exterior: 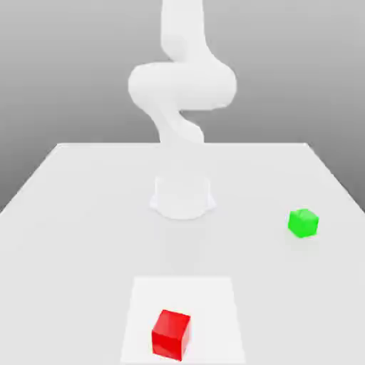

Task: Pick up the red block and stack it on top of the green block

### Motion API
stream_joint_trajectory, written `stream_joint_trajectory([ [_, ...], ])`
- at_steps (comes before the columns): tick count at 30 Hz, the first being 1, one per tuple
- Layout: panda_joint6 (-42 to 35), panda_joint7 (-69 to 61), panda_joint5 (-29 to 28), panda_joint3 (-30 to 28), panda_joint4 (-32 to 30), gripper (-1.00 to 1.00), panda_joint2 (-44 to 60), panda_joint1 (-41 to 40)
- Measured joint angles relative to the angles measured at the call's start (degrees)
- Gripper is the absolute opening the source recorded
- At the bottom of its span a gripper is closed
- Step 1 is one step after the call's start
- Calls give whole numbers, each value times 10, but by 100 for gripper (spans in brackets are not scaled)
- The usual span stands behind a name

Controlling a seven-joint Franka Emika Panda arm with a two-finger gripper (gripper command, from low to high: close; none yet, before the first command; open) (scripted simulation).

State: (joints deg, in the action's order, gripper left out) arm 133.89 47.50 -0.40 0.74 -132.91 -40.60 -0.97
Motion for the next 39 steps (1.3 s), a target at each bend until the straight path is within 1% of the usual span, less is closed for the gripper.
stream_joint_trajectory([
  [15,127,102,-27,22,-68,0,315,-37],
  [23,194,137,-15,21,-104,0,481,-43],
  [29,286,150,-21,15,-97,0,605,-39],
  [30,295,151,-22,13,-95,-100,616,-37],
  [36,300,152,-24,14,-94,-100,622,-38],
  [39,267,149,-19,18,-100,-100,583,-42],
])
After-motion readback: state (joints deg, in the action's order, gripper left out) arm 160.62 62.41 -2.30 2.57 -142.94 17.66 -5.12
